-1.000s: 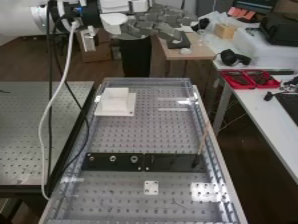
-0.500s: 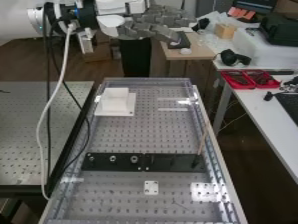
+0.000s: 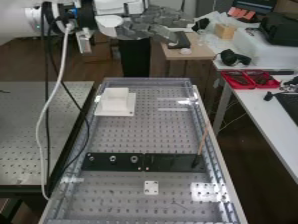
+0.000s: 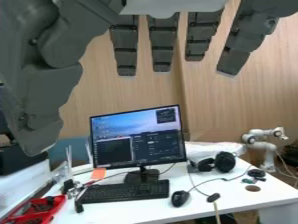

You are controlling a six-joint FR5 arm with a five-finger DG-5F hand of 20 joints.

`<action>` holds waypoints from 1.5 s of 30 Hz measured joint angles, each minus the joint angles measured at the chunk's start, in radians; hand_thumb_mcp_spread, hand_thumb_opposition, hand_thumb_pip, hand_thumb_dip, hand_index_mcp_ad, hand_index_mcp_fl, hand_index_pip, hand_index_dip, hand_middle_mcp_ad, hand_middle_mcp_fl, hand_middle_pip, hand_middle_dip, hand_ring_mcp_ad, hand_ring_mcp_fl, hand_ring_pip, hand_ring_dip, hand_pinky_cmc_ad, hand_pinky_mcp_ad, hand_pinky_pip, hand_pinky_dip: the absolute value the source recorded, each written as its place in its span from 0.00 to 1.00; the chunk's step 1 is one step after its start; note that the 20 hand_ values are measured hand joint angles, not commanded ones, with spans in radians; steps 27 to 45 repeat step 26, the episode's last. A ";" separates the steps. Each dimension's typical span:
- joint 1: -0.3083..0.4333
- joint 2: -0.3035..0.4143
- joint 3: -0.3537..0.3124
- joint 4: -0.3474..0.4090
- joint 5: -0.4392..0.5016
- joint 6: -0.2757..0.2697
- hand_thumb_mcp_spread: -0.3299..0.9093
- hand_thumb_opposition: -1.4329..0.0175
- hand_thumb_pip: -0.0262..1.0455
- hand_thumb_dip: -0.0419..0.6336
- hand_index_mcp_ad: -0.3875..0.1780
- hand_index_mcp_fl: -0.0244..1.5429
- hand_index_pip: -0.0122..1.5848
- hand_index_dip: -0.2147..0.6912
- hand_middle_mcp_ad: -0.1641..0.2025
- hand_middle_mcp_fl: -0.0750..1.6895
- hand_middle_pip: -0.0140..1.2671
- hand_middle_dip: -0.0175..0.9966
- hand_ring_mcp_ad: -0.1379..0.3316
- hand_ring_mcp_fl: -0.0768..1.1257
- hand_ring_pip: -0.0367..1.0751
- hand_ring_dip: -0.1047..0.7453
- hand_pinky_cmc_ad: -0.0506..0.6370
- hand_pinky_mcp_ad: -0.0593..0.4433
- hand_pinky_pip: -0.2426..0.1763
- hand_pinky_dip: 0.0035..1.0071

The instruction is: Grab the paper clip and place it in the clear container

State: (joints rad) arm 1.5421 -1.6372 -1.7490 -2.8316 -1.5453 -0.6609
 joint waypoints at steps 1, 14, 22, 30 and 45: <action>0.001 -0.001 0.000 0.003 -0.001 0.000 0.53 0.50 0.38 0.30 0.52 0.17 0.06 0.43 0.65 0.09 0.12 0.19 0.62 0.07 0.12 0.16 0.54 0.64 0.40 0.38; 0.002 -0.013 0.009 -0.009 -0.016 -0.017 0.53 0.50 0.38 0.30 0.52 0.17 0.06 0.43 0.65 0.09 0.12 0.19 0.62 0.07 0.12 0.16 0.55 0.64 0.40 0.38; -0.001 -0.011 0.003 -0.011 -0.019 -0.027 0.53 0.50 0.38 0.30 0.52 0.17 0.06 0.43 0.65 0.09 0.12 0.19 0.62 0.07 0.12 0.16 0.55 0.64 0.40 0.38; -0.002 -0.007 0.002 -0.009 -0.019 -0.028 0.53 0.50 0.38 0.30 0.52 0.17 0.06 0.43 0.65 0.09 0.12 0.19 0.62 0.07 0.12 0.16 0.54 0.64 0.40 0.38; -0.002 -0.007 0.002 -0.009 -0.019 -0.028 0.53 0.50 0.38 0.30 0.52 0.17 0.06 0.43 0.65 0.09 0.12 0.19 0.62 0.07 0.12 0.16 0.54 0.64 0.40 0.38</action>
